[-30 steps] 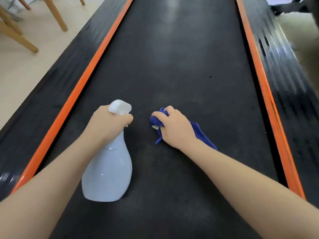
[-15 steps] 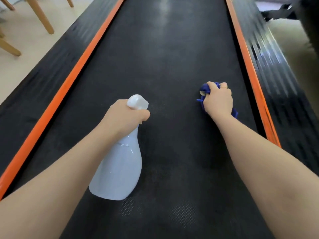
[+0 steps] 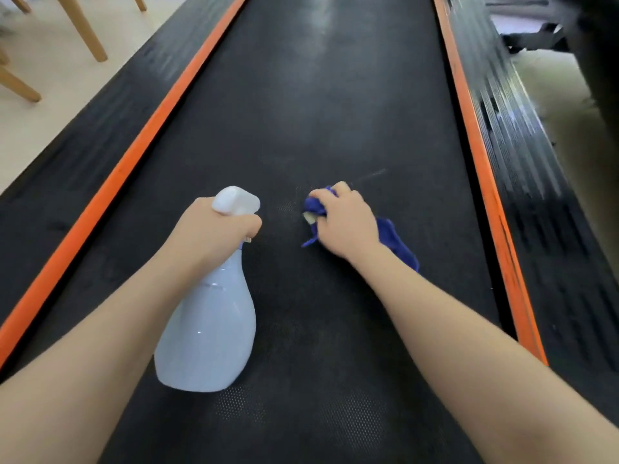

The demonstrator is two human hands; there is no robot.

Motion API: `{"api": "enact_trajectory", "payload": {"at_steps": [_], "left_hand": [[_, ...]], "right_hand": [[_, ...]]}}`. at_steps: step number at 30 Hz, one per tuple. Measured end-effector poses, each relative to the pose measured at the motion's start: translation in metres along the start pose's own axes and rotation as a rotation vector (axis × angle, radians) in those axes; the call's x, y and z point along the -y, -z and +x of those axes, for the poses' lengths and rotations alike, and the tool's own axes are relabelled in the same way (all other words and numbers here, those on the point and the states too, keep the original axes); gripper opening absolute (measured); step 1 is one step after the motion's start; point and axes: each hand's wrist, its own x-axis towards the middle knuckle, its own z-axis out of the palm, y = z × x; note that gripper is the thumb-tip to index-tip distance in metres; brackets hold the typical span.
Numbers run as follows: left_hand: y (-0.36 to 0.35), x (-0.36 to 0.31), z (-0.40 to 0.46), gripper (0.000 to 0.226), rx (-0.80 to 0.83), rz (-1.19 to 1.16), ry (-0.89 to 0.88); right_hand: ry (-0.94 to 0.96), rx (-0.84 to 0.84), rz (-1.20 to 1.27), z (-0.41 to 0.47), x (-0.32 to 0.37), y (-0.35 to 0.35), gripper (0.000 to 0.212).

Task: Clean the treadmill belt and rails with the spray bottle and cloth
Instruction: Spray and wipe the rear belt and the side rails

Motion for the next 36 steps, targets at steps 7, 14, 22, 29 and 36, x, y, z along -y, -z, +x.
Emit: {"api": "enact_trajectory", "payload": {"at_steps": [7, 14, 22, 29, 36], "left_hand": [[0.01, 0.022, -0.016, 0.031, 0.066, -0.037, 0.016], [0.022, 0.031, -0.018, 0.031, 0.015, -0.12, 0.001], [0.04, 0.052, -0.03, 0.042, 0.033, -0.144, 0.085], [0.048, 0.068, -0.034, 0.052, 0.005, -0.197, 0.095], [0.035, 0.057, -0.041, 0.043, 0.045, -0.145, 0.021]], "right_hand": [[-0.004, 0.005, 0.03, 0.001, 0.005, -0.006, 0.036], [0.316, -0.002, 0.023, -0.048, 0.068, -0.024, 0.036], [0.032, -0.073, -0.047, -0.024, 0.072, -0.029, 0.026], [0.39, -0.056, -0.01, -0.065, 0.09, -0.041, 0.032], [0.147, -0.078, 0.015, -0.056, 0.08, -0.028, 0.029]]}}
